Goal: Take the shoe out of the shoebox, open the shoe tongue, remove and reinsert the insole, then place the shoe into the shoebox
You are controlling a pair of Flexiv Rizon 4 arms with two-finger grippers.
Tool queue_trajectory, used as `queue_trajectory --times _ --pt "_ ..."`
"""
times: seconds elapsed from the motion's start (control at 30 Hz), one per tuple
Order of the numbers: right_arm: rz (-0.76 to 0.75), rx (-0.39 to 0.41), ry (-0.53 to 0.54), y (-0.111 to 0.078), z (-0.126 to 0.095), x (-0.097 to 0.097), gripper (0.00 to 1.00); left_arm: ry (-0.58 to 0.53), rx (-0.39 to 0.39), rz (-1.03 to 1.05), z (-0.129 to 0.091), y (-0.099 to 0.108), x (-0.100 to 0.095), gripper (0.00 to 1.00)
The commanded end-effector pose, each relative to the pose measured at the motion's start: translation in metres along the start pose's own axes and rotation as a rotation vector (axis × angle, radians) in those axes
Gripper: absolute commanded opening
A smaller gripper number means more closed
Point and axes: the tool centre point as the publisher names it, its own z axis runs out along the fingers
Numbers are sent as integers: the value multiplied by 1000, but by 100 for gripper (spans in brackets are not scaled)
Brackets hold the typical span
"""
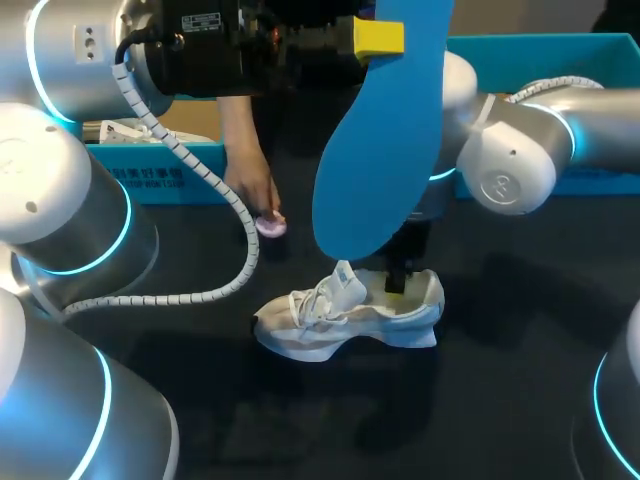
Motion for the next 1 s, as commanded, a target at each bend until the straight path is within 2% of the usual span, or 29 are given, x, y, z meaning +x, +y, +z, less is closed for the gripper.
queue_trajectory --times 0.03,0.23,0.4,0.67,0.8,0.97,1.0 --pt "6 -5 11 -2 0 2 0 0 0 -1 1 0 -1 0" --pt "18 1 39 -5 -4 5 0 0 0 -1 1 0 -1 0" --pt "84 -48 69 -10 -16 9 0 0 0 -1 1 0 -1 0" --pt "287 -165 87 -19 -34 20 0 0 0 -1 1 0 -1 0" --pt "451 -221 83 -19 -49 24 0 0 0 -1 1 0 -1 0" --pt "645 -217 93 -13 -62 22 0 0 0 -1 1 0 -1 0" --pt "673 -242 74 -12 -63 22 0 0 0 -1 1 0 -1 0"
